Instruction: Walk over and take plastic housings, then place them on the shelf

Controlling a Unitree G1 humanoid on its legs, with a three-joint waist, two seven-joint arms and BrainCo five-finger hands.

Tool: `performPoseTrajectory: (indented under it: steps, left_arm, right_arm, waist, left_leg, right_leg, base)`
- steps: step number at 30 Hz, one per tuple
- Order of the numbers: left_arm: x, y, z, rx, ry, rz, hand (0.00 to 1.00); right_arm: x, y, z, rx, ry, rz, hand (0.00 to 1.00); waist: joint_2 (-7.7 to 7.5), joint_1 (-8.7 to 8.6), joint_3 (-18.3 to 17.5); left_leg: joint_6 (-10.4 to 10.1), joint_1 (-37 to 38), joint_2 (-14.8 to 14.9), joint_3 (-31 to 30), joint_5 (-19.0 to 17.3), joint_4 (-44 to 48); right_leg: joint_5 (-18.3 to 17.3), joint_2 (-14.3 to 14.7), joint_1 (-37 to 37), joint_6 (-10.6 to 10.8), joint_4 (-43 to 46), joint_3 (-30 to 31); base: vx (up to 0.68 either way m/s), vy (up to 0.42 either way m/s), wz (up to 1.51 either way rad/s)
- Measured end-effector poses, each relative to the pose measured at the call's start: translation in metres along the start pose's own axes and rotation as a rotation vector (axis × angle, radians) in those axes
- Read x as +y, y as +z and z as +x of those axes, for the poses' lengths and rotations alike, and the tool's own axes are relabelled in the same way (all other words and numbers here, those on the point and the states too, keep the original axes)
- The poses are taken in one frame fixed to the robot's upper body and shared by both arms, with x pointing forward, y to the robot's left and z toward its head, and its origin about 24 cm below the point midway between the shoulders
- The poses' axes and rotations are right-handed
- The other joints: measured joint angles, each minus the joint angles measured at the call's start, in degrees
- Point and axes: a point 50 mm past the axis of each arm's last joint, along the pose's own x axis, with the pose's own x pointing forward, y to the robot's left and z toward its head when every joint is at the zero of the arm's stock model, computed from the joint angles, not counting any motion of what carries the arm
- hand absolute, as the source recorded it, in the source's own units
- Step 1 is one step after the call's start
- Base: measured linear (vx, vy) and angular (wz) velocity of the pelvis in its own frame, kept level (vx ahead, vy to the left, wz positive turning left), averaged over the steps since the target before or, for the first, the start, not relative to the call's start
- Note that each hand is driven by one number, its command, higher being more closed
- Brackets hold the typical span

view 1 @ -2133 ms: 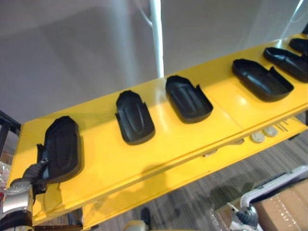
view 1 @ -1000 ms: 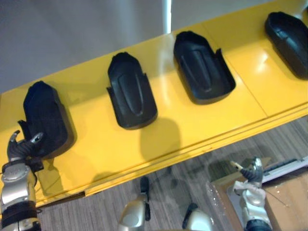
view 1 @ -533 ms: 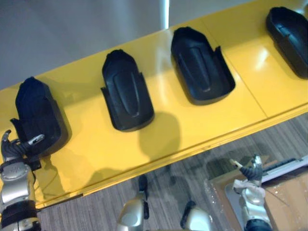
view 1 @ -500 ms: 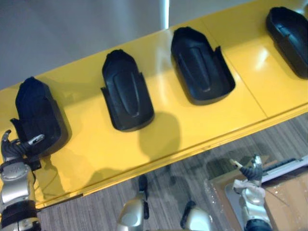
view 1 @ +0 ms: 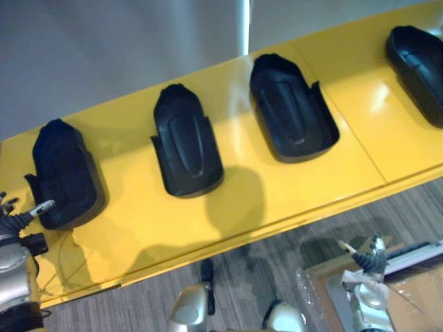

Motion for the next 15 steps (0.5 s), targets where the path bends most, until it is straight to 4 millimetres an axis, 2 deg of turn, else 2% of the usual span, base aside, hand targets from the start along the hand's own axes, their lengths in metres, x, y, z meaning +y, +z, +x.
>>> performPoseTrajectory:
  steps: [3,5,7,11,13,15]
  left_arm:
    - [0.005,0.007,-0.006,-0.065,-0.025,-0.022,0.00]
    - [0.012,0.012,-0.013,-0.109,-0.034,-0.030,0.00]
    - [0.013,0.020,-0.019,-0.171,-0.050,-0.013,0.00]
    - [0.023,0.018,-0.026,-0.200,-0.006,-0.039,0.00]
    - [0.030,0.024,-0.031,-0.255,0.065,-0.109,0.00]
    - [0.039,0.033,-0.037,-0.346,0.174,-0.169,0.00]
  right_arm:
    - [-0.006,-0.016,-0.006,0.077,-0.025,0.013,0.00]
    - [-0.008,-0.027,-0.011,0.124,-0.033,0.020,0.00]
    - [-0.015,-0.040,-0.016,0.177,-0.050,0.025,0.00]
    - [-0.023,-0.055,-0.022,0.248,-0.072,0.046,0.00]
    - [-0.026,-0.063,-0.027,0.282,-0.077,0.052,0.00]
    - [-0.028,-0.074,-0.035,0.329,-0.086,0.057,0.00]
  waist:
    - [1.22,0.89,-2.0]
    - [1.65,1.00,-3.6]
    - [2.01,1.86,-5.6]
    - [2.16,2.35,-8.2]
    - [1.97,2.72,-8.9]
    - [1.34,3.79,-9.4]
  left_leg:
    - [0.0,0.7,-0.3,-1.2,0.0,0.0]
    - [0.0,1.1,-0.4,-2.2,0.0,0.0]
    - [0.0,1.4,-0.4,-3.3,0.0,-0.1]
    - [-0.6,1.7,-0.5,-5.3,0.5,-1.3]
    - [-0.7,1.8,-0.8,-6.4,1.4,-2.3]
    - [-0.7,1.7,-1.1,-7.1,2.3,-3.2]
  right_leg:
    - [0.3,0.2,2.1,0.5,-1.5,-1.4]
    - [0.4,0.6,3.5,0.6,-2.2,-2.0]
    - [0.4,1.0,4.8,0.7,-3.1,-3.4]
    - [0.7,1.8,6.1,1.0,-4.8,-4.9]
    - [0.8,1.9,6.7,1.2,-5.6,-6.2]
    - [0.8,2.0,6.9,1.2,-6.2,-6.9]
  base:
    - [0.03,-0.013,0.18]
    - [0.02,-0.025,0.25]
    - [0.02,-0.024,0.21]
    - [-0.02,-0.012,0.19]
    - [-0.02,0.012,0.25]
    - [-0.04,0.015,0.19]
